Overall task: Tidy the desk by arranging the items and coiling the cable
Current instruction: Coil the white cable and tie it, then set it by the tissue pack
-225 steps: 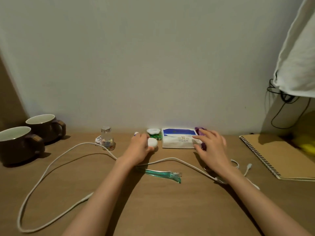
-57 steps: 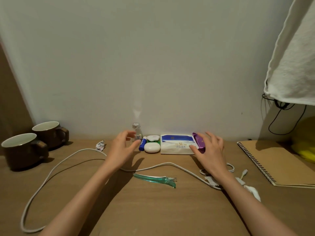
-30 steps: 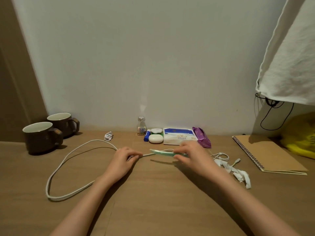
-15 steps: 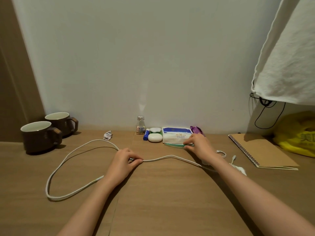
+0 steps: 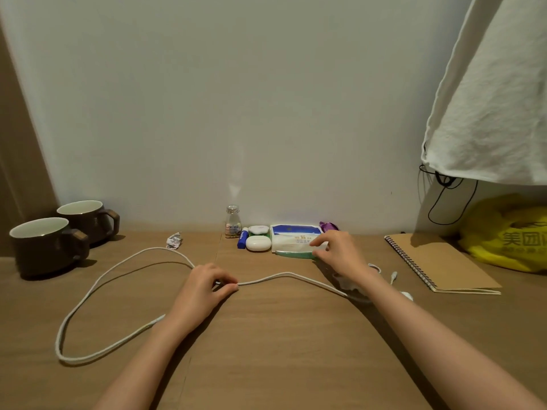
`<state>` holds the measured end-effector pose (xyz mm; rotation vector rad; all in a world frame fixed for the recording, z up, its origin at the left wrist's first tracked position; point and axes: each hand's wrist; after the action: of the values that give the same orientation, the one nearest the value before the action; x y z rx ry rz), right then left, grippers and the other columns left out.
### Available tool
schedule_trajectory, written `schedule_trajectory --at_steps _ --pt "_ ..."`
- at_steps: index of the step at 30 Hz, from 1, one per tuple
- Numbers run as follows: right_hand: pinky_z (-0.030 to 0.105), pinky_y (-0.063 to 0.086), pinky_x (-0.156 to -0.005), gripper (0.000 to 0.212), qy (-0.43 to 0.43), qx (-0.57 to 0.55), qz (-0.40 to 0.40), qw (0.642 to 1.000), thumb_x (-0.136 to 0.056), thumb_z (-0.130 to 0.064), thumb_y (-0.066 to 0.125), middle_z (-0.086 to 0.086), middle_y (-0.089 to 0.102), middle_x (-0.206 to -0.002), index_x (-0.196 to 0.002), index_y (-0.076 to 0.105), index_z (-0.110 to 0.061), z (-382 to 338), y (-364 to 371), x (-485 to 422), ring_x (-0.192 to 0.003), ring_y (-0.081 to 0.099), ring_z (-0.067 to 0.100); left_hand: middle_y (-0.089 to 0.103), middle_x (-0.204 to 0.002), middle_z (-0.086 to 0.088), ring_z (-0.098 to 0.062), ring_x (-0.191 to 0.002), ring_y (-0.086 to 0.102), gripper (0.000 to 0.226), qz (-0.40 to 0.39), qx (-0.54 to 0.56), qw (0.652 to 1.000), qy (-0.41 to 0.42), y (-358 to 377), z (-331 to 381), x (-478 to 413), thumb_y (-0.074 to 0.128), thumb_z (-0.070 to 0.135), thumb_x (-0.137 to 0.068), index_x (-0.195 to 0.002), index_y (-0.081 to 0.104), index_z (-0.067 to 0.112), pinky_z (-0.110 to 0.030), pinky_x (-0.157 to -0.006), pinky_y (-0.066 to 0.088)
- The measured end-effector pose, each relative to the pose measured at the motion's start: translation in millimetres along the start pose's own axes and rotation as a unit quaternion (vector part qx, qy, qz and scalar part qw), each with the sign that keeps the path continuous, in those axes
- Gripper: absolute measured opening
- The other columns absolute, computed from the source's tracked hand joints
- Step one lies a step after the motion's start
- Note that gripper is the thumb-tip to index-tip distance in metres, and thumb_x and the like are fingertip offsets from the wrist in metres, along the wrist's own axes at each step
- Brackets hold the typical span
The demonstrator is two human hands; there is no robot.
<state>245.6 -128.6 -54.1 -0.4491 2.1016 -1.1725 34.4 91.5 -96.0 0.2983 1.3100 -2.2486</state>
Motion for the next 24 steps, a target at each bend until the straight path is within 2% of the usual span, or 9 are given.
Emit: schedule_trajectory --at_steps 1,3,6,9,13,16,18,21,24 --pt "0.011 0.038 -0.058 0.020 -0.002 -0.016 -0.002 1.000 -0.085 -0.022 0.069 -0.002 0.067 -0.102 -0.104 0.073 -0.020 -1 -9 3 -0.073 0.052 0.003 0.062 -0.086 0.013 -0.007 -0.088 0.054 0.011 -0.002 -0.005 1.000 0.005 1 0 0 0.071 0.033 -0.080 -0.091 0.072 0.033 -0.013 -0.071 0.035" --pt "0.008 0.037 -0.052 0.018 -0.011 -0.042 -0.016 0.999 -0.086 -0.021 0.068 -0.005 0.064 -0.096 -0.103 0.073 -0.020 -2 -30 15 -0.071 0.050 -0.002 0.062 -0.093 0.011 -0.008 -0.094 0.053 0.020 -0.009 -0.012 1.000 0.007 3 1 0 0.069 0.034 -0.082 -0.102 0.070 0.031 -0.017 -0.076 0.037" --pt "0.005 0.041 -0.060 0.014 -0.025 -0.065 -0.050 0.996 -0.085 -0.020 0.069 -0.017 0.064 -0.087 -0.098 0.074 -0.024 4 -63 40 -0.074 0.055 -0.005 0.059 -0.107 0.011 -0.008 -0.105 0.050 0.030 -0.010 0.001 1.000 0.014 6 10 -1 0.064 0.036 -0.085 -0.114 0.064 0.032 -0.023 -0.087 0.040" --pt "0.016 0.046 -0.066 0.013 -0.015 -0.033 -0.057 0.998 -0.086 -0.025 0.067 -0.020 0.065 -0.087 -0.096 0.073 -0.032 19 -80 64 -0.077 0.058 -0.001 0.056 -0.120 0.012 -0.006 -0.116 0.046 0.037 -0.006 0.026 0.999 0.047 16 36 -5 0.059 0.038 -0.087 -0.124 0.058 0.033 -0.025 -0.096 0.038" --pt "0.027 0.047 -0.084 0.024 0.032 0.053 -0.050 0.997 -0.087 -0.036 0.063 -0.015 0.062 -0.107 -0.111 0.066 -0.033 43 -80 87 -0.095 0.051 0.003 0.052 -0.129 0.013 -0.003 -0.121 0.043 0.040 -0.038 0.036 0.991 0.121 43 92 -16 0.056 0.037 -0.090 -0.130 0.052 0.034 -0.027 -0.102 0.039" --pt "0.030 0.046 -0.091 0.033 0.065 0.095 -0.035 0.993 -0.086 -0.043 0.062 -0.014 0.059 -0.116 -0.118 0.060 -0.038 59 -71 99 -0.108 0.049 0.008 0.054 -0.128 0.010 -0.009 -0.120 0.043 0.040 -0.076 0.000 0.984 0.158 70 128 -25 0.052 0.042 -0.091 -0.129 0.054 0.032 -0.030 -0.101 0.039" --pt "0.032 0.048 -0.091 0.034 0.075 0.105 -0.026 0.991 -0.086 -0.043 0.061 -0.011 0.060 -0.116 -0.119 0.058 -0.039 67 -63 104 -0.110 0.051 0.011 0.057 -0.123 0.007 -0.012 -0.116 0.045 0.039 -0.098 -0.030 0.980 0.172 88 143 -30 0.052 0.046 -0.090 -0.126 0.057 0.031 -0.032 -0.097 0.040" --pt "0.030 0.050 -0.085 0.029 0.071 0.082 0.001 0.994 -0.085 -0.037 0.065 -0.012 0.065 -0.101 -0.114 0.062 -0.037 74 -57 108 -0.098 0.058 0.009 0.060 -0.112 0.005 -0.016 -0.108 0.047 0.035 -0.117 -0.053 0.974 0.185 105 154 -33 0.055 0.046 -0.088 -0.120 0.062 0.032 -0.035 -0.089 0.043" --pt "0.029 0.052 -0.078 0.021 0.074 0.043 0.021 0.996 -0.082 -0.027 0.070 -0.012 0.069 -0.090 -0.102 0.069 -0.033 79 -52 110 -0.085 0.062 0.007 0.061 -0.106 0.006 -0.015 -0.101 0.048 0.028 -0.108 -0.049 0.975 0.188 111 154 -31 0.057 0.042 -0.089 -0.114 0.066 0.034 -0.031 -0.082 0.042"
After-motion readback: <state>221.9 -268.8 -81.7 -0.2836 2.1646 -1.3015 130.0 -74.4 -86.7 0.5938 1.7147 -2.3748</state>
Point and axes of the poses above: each hand's wrist, its own x-axis away from the middle knuckle, its own y-axis out of the palm, z = x × y
